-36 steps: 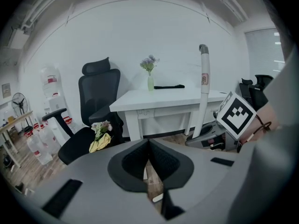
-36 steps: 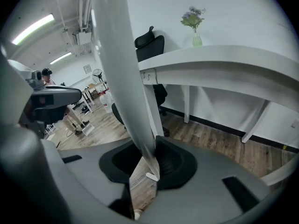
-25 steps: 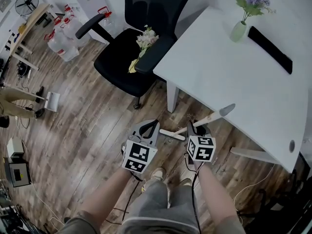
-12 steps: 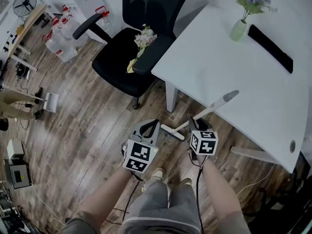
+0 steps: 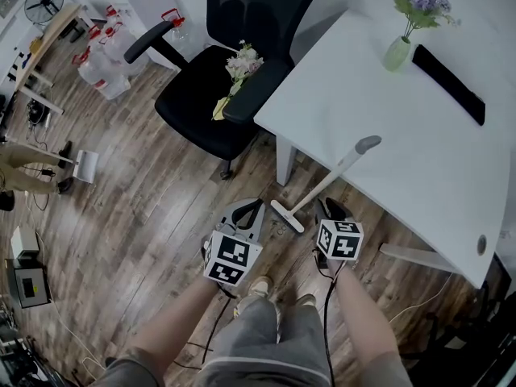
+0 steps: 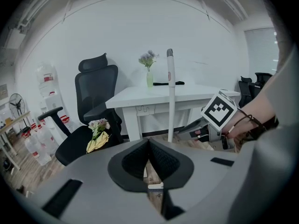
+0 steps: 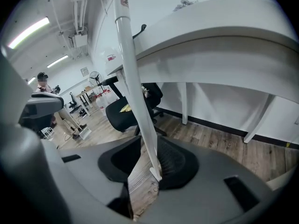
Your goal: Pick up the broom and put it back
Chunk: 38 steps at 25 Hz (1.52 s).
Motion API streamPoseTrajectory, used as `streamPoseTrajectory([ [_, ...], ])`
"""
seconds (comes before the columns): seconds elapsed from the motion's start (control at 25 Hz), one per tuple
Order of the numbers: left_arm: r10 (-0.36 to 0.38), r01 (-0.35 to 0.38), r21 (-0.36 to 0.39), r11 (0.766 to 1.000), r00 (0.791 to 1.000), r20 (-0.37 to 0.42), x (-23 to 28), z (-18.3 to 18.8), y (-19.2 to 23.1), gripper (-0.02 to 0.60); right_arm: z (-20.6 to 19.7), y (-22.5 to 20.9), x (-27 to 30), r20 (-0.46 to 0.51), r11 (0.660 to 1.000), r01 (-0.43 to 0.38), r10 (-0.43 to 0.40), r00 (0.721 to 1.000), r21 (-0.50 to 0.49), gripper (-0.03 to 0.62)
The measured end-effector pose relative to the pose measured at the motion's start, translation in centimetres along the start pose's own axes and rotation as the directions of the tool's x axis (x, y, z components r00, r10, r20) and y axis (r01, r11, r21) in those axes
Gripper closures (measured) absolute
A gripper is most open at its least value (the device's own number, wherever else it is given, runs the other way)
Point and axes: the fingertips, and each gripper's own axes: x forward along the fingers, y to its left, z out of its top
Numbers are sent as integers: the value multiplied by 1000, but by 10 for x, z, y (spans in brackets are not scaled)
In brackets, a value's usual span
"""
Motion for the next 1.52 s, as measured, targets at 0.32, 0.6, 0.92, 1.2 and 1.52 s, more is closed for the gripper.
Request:
streamPoseTrajectory([
  [0.32,-10,10,10,1000,1000,-17,-20,24,-5,565,40,8,-58,59,999,-36,35,998,18,470],
  [0.6,-9,8,30,1000,999,34,-57,85,-11,565,96,31,-138,121,995,-96,98,988,-20,515],
  [0.92,-9,6,26,1000,991,133,-104,169,-25,565,171,69,-252,253,981,-165,187,949,-105,525],
  [1.2,-30,17,64,998,977,212,-152,229,-53,565,217,91,-350,368,965,-227,259,893,-129,537],
  [1.52,-44,22,77,997,953,301,-213,278,-86,565,241,109,-447,470,945,-216,310,826,-244,542],
])
